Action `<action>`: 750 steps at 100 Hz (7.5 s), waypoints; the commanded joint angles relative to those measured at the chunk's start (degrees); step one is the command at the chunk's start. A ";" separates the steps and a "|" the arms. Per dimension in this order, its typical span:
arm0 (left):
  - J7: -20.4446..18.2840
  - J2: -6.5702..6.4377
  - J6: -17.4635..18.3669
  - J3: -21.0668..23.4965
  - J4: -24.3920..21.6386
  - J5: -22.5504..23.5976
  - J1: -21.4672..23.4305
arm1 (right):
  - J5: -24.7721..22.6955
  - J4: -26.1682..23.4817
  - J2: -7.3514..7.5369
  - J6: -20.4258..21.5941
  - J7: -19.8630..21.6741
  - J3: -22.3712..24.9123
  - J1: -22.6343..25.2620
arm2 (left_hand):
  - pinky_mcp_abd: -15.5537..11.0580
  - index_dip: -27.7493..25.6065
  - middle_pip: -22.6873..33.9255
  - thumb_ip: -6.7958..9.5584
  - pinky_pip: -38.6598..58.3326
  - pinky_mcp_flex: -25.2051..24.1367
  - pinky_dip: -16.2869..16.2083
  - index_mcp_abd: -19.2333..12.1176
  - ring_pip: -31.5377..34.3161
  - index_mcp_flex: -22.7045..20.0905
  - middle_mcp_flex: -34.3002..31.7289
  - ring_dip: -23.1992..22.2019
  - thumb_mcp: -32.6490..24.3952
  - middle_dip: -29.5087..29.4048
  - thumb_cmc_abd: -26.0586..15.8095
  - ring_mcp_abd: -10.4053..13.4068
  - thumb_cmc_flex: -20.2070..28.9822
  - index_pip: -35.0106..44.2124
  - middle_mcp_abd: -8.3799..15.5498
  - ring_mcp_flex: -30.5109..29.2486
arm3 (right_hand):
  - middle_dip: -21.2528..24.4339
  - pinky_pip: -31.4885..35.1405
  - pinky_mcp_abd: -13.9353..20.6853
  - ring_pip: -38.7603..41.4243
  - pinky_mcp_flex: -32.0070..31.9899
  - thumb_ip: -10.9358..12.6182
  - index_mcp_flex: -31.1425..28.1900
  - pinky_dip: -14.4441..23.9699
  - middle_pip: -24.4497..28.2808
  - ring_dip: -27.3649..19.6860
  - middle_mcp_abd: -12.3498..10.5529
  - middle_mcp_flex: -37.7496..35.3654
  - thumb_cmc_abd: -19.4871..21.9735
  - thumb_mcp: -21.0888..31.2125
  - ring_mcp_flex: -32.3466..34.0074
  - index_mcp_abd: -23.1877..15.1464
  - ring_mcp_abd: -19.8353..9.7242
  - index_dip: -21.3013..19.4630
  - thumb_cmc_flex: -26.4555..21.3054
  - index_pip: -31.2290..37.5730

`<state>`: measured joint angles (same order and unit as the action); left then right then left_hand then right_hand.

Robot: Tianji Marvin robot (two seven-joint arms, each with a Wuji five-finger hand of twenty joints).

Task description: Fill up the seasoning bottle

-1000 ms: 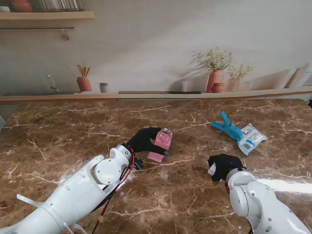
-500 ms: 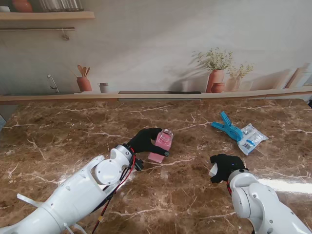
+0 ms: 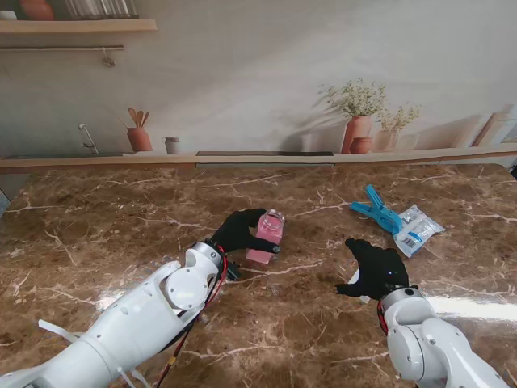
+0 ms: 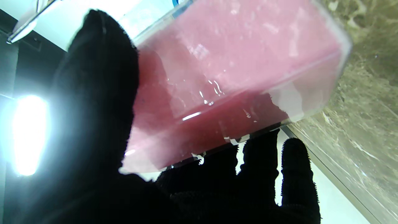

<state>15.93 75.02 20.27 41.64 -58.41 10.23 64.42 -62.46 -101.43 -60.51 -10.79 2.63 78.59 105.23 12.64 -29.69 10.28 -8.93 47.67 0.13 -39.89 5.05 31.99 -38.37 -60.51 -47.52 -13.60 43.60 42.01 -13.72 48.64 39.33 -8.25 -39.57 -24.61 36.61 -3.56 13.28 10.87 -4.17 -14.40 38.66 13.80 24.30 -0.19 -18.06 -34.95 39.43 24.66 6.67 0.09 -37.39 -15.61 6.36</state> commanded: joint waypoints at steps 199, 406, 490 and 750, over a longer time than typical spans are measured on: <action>5.59 8.50 -3.92 -4.90 17.24 -2.20 -5.60 | 5.02 -4.09 -1.47 2.20 -5.16 1.44 4.47 | -6.68 -3.92 9.25 1.74 -15.32 -4.75 -5.69 -6.55 -11.11 21.03 30.34 7.05 -30.07 -26.80 -4.44 7.99 -15.08 -3.58 10.61 20.61 | 0.79 -0.70 -1.13 -1.06 -0.66 1.70 0.76 -0.05 -1.55 -1.47 0.52 -1.21 3.17 -0.41 -1.18 0.76 0.26 2.68 0.89 -0.14; 6.17 -4.75 1.35 12.85 -15.21 14.53 15.51 | -14.17 15.99 2.98 5.39 17.04 10.10 -14.11 | -13.00 20.28 1.79 4.39 -35.51 -2.82 10.37 -1.91 -25.86 16.38 42.76 26.33 -11.69 -32.03 -8.90 13.35 -15.02 -28.56 9.35 28.10 | 8.06 -5.67 0.90 -7.31 -3.76 -2.20 6.56 -3.82 -4.93 -9.61 0.90 7.76 -13.23 26.29 -9.09 -13.37 1.40 5.70 -19.06 -7.59; 5.22 -5.32 0.78 13.72 -15.81 15.51 15.90 | -13.00 36.68 5.42 10.00 8.99 -1.25 -31.03 | -13.53 19.90 1.86 4.02 -33.26 -2.81 9.74 -1.85 -25.58 16.01 42.20 26.25 -14.04 -31.95 -9.22 13.27 -15.69 -28.14 9.32 27.54 | 9.35 -2.66 0.97 -4.30 -2.73 0.16 6.18 -5.00 -4.54 -10.54 2.39 8.66 -6.81 34.82 -11.11 -6.13 0.80 12.97 -12.86 -7.31; 4.55 -4.67 0.42 12.11 -14.25 13.09 13.94 | 5.15 59.57 4.80 4.44 -3.20 -20.61 -44.16 | -13.58 19.33 1.67 4.27 -33.76 -3.18 8.77 -2.67 -25.51 14.38 40.81 26.30 -13.74 -32.01 -14.62 13.53 -14.08 -27.17 9.46 26.43 | -24.96 42.61 -2.55 33.68 27.16 -11.15 -38.71 2.42 20.95 16.67 -8.39 -51.37 -9.26 26.43 36.40 -26.70 -1.58 11.51 -17.70 47.68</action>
<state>20.32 70.24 20.50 53.70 -72.54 23.19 78.16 -57.25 -42.40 -55.16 -6.07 -1.68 58.33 58.92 1.49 -9.50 12.82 -5.89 13.49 -2.61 -30.51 2.68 7.03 -22.65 -17.44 -21.62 -28.18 11.89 29.17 -2.80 33.48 11.42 0.33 -12.35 -47.09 75.67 -4.95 39.54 36.75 -20.06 -51.96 40.05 31.10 37.53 -9.72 -64.21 -50.03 58.59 55.37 -14.12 -0.27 -34.22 -24.39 56.71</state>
